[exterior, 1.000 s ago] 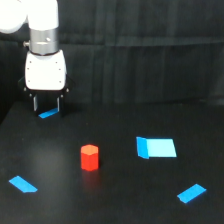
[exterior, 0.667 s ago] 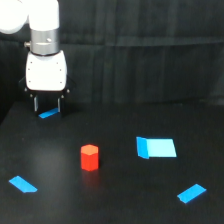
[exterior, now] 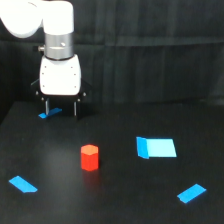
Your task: Pick up the red object from the table
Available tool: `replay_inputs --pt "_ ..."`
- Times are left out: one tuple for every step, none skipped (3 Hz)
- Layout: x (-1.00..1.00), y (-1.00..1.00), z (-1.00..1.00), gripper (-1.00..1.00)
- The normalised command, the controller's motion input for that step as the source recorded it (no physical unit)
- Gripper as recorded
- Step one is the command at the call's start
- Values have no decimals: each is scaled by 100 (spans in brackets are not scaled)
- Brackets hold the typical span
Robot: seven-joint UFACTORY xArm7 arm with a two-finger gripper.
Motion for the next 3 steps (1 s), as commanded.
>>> replay_inputs --pt "74 -78 7 100" --pt "64 -83 0 100" --pt "45 -81 12 100"
